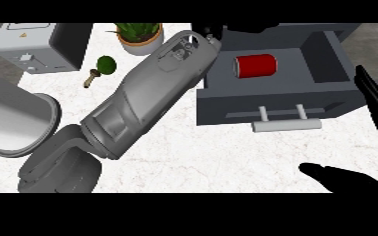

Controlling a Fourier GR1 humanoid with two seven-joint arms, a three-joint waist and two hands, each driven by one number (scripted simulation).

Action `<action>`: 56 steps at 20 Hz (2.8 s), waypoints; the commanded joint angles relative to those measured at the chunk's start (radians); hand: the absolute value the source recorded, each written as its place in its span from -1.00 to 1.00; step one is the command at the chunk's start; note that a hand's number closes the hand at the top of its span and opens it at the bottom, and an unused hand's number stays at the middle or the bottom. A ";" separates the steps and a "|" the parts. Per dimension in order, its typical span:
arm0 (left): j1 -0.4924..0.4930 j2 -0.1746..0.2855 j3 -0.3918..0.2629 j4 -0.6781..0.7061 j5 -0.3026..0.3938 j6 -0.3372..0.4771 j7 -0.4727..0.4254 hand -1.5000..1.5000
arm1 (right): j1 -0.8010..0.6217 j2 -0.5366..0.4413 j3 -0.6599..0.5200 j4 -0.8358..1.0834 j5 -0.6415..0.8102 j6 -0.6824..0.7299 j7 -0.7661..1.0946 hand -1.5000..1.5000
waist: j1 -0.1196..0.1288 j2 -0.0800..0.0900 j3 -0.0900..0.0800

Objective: Pick up the can, place it into the drawer and close the drawer

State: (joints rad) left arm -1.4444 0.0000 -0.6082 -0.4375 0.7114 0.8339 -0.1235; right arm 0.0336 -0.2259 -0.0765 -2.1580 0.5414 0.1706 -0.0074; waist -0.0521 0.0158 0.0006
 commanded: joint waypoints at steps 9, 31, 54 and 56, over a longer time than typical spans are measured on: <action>0.009 0.000 -0.006 -0.065 -0.033 0.030 0.072 -1.00 | -0.117 -0.004 0.220 0.292 0.486 -0.126 0.036 -1.00 | 0.067 -0.018 -0.001; 0.217 0.355 -0.036 -0.527 -0.144 -0.017 0.364 -1.00 | -0.443 0.090 0.052 1.110 0.637 -0.611 -0.093 -1.00 | 0.111 -0.019 0.000; 0.501 0.476 -0.035 -0.831 -0.216 -0.032 0.389 -1.00 | -1.053 0.044 -0.143 1.786 0.688 -0.912 -0.082 -1.00 | 0.141 0.004 0.001; 0.500 0.489 -0.024 -0.845 -0.219 -0.023 0.398 -1.00 | -1.048 0.030 -0.150 1.823 0.691 -0.938 -0.086 -1.00 | 0.158 0.012 0.002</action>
State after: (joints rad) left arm -0.9762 0.4854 -0.6290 -1.2429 0.5055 0.7974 0.2713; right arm -0.9133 -0.1928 -0.2198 -0.4271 1.2161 -0.7790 -0.1057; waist 0.0706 0.0093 0.0007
